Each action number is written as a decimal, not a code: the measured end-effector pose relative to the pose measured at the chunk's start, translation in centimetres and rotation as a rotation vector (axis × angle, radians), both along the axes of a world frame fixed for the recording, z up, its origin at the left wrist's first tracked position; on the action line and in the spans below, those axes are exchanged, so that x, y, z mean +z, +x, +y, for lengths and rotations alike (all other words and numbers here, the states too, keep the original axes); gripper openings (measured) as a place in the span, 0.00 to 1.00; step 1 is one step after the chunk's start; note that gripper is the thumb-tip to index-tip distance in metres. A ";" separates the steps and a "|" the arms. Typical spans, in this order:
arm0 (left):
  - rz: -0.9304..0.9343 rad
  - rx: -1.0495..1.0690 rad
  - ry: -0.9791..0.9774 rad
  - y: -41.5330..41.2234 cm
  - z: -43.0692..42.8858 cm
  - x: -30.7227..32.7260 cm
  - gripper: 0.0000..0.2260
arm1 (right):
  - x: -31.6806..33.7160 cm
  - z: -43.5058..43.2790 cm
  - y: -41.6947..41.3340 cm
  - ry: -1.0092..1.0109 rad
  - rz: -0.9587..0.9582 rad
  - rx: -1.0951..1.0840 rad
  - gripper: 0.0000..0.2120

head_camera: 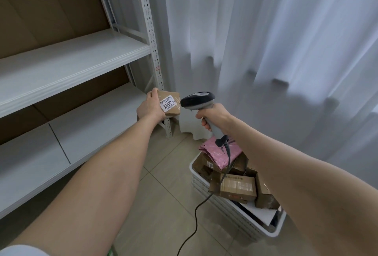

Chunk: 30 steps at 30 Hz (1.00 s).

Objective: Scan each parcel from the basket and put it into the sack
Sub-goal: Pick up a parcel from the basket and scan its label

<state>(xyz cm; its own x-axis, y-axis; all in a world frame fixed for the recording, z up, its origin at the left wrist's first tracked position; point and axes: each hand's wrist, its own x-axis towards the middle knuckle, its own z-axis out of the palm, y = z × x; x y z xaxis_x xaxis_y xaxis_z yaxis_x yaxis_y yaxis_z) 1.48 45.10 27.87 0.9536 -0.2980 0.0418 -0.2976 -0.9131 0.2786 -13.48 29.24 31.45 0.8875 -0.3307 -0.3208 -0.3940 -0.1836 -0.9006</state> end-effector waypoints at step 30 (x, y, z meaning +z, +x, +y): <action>0.441 0.664 -0.908 -6.5 23.3 0.1 0.40 | -7.4 24.3 0.6 0.607 0.173 0.010 0.17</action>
